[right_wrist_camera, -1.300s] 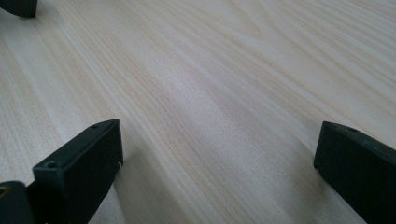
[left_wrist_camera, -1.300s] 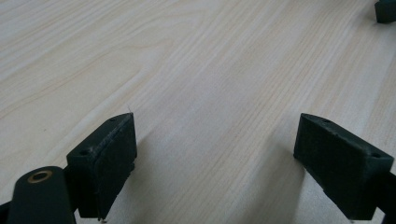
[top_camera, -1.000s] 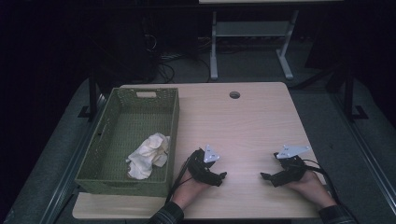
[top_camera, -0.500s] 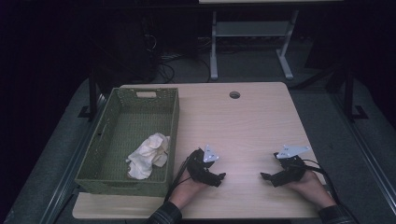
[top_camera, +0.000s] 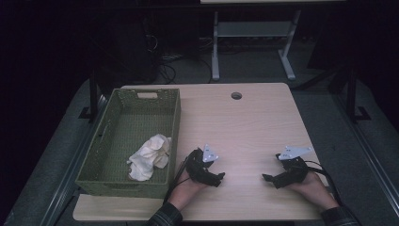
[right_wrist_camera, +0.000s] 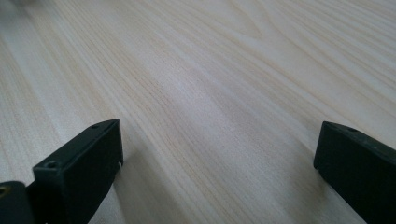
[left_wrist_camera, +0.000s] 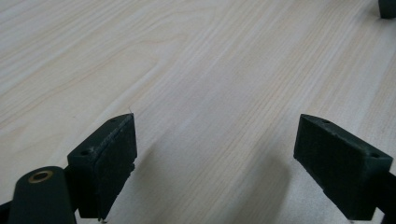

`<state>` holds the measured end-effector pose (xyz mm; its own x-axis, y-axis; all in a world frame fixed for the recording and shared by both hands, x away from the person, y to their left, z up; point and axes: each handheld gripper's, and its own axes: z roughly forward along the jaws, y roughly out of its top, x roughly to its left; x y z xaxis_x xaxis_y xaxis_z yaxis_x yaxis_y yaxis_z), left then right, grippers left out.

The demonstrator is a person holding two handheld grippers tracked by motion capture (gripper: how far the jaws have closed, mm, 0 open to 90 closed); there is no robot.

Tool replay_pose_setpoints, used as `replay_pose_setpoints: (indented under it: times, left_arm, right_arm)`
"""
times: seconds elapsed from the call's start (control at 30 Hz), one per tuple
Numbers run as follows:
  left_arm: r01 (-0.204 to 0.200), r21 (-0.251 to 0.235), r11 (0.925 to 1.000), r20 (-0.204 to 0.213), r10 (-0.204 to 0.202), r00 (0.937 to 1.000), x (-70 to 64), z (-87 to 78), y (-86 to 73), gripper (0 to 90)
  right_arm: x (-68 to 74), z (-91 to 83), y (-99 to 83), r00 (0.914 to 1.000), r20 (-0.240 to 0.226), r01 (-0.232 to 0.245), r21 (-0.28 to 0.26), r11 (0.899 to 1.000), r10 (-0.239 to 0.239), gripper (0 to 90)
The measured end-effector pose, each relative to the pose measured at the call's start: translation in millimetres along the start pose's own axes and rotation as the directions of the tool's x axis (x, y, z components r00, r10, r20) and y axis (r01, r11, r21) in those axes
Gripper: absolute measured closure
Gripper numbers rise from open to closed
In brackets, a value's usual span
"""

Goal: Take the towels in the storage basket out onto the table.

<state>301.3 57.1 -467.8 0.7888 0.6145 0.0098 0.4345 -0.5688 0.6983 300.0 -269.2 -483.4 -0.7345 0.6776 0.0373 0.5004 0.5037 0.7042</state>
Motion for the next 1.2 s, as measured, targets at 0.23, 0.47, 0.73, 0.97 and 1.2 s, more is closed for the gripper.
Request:
replay_pose_setpoints:
  times: [0.23, 0.47, 0.73, 0.97, 1.2]
  left_arm:
    - [-0.006, 0.019, 0.9998, -0.016, 0.006, 0.9999, 0.6, -2.0, 0.6, 12.8]
    - [0.004, 0.010, 0.9999, -0.023, -0.004, 0.9997, 1.6, -6.1, 1.9, 12.9]
    - [0.010, 0.007, 0.9999, -0.023, -0.010, 0.9997, 0.4, -9.0, 4.2, 12.9]
    - [0.003, 0.006, 1.0000, -0.025, -0.003, 0.9997, 0.3, -11.8, 7.2, 12.9]
    - [-0.002, 0.000, 1.0000, -0.038, 0.002, 0.9993, -0.1, -17.2, 11.5, 12.9]
  right_arm:
    - [0.0, 0.0, 0.0, 1.0000, 0.000, 0.000, 0.000, 1.000, 0.000, 1.0]
    - [0.0, 0.0, 0.1, 1.0000, 0.000, 0.000, 0.000, 1.000, 0.000, 1.0]
    - [-0.1, 0.1, 0.1, 1.0000, -0.001, 0.001, 0.000, 1.000, -0.001, 1.0]
    - [-0.1, 0.3, 0.4, 1.0000, -0.002, -0.001, 0.001, 1.000, 0.001, 1.0]
    - [0.1, 0.2, 0.3, 1.0000, 0.000, -0.001, 0.000, 1.000, 0.001, 1.0]
